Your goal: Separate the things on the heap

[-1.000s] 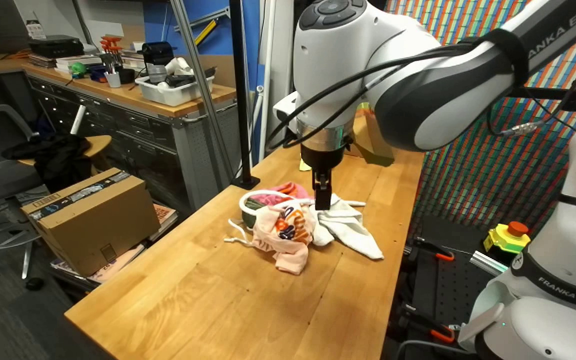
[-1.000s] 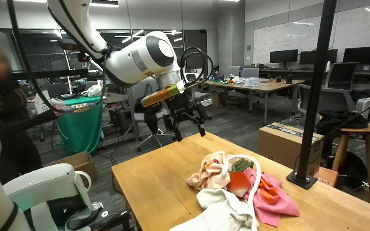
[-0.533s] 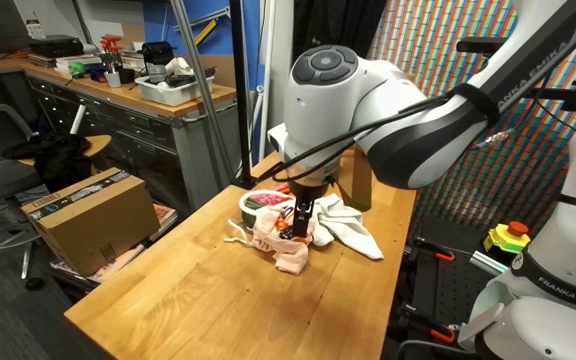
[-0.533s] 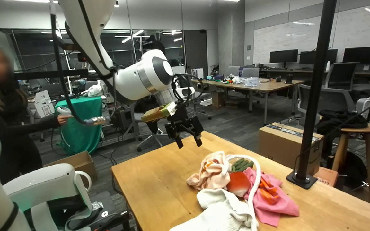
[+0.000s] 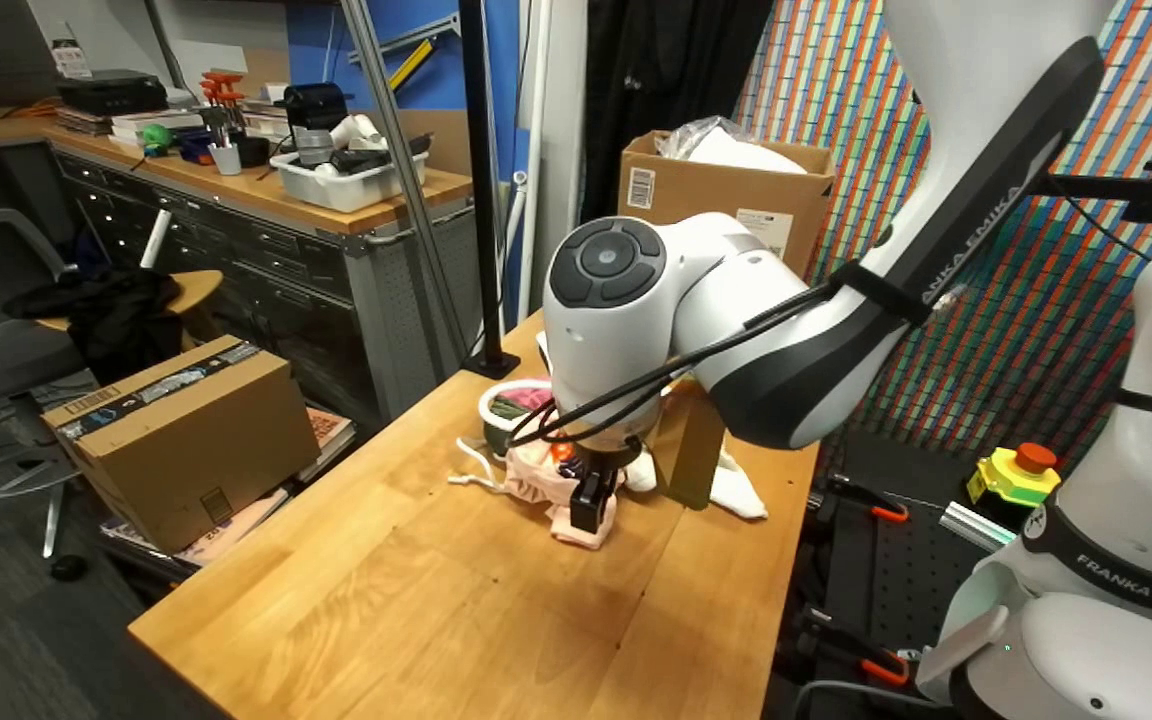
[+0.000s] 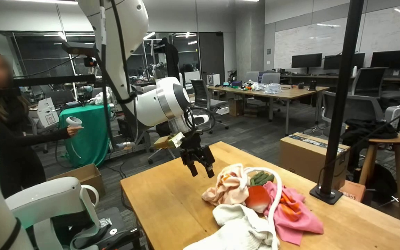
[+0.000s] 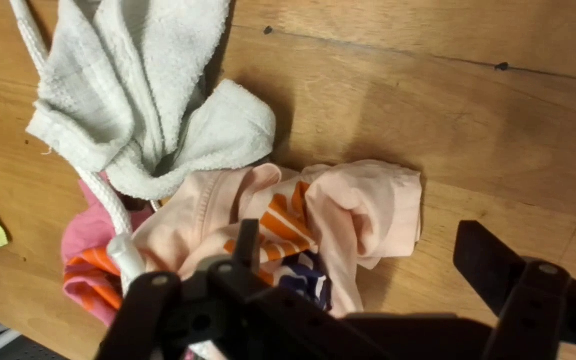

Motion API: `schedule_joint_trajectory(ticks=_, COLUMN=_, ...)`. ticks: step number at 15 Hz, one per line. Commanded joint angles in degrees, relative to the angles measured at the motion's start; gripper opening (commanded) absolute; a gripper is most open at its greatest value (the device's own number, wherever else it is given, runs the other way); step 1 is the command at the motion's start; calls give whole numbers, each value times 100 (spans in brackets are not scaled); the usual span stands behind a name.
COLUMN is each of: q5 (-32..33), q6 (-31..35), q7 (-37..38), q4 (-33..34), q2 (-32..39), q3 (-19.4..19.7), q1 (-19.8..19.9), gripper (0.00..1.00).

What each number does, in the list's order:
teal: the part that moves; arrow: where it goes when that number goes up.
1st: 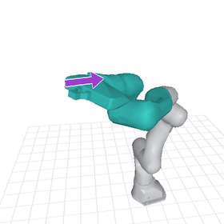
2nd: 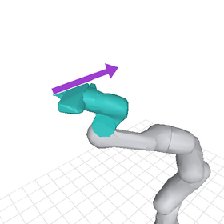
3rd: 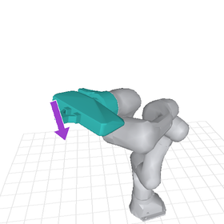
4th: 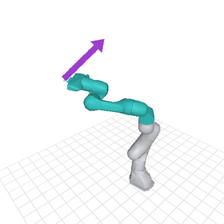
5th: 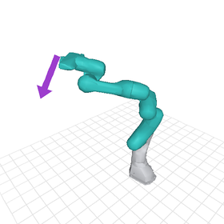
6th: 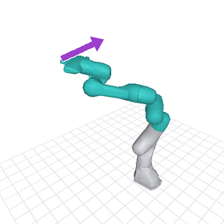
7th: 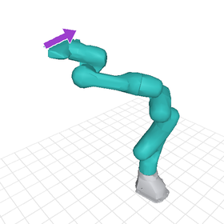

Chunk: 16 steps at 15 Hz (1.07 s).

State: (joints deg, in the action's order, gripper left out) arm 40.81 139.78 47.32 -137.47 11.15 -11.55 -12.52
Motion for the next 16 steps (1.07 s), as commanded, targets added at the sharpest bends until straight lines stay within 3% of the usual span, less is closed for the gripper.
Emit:
schedule_joint_trajectory(ticks=1, q5=47, q6=93, q7=275, q4=353, q2=352, q3=161, q1=-247, gripper=100)
schedule_joint_trajectory(ticks=16, q5=108, q6=600, q7=154, q4=1121, q2=1155, q3=1005, q1=-225, gripper=100)
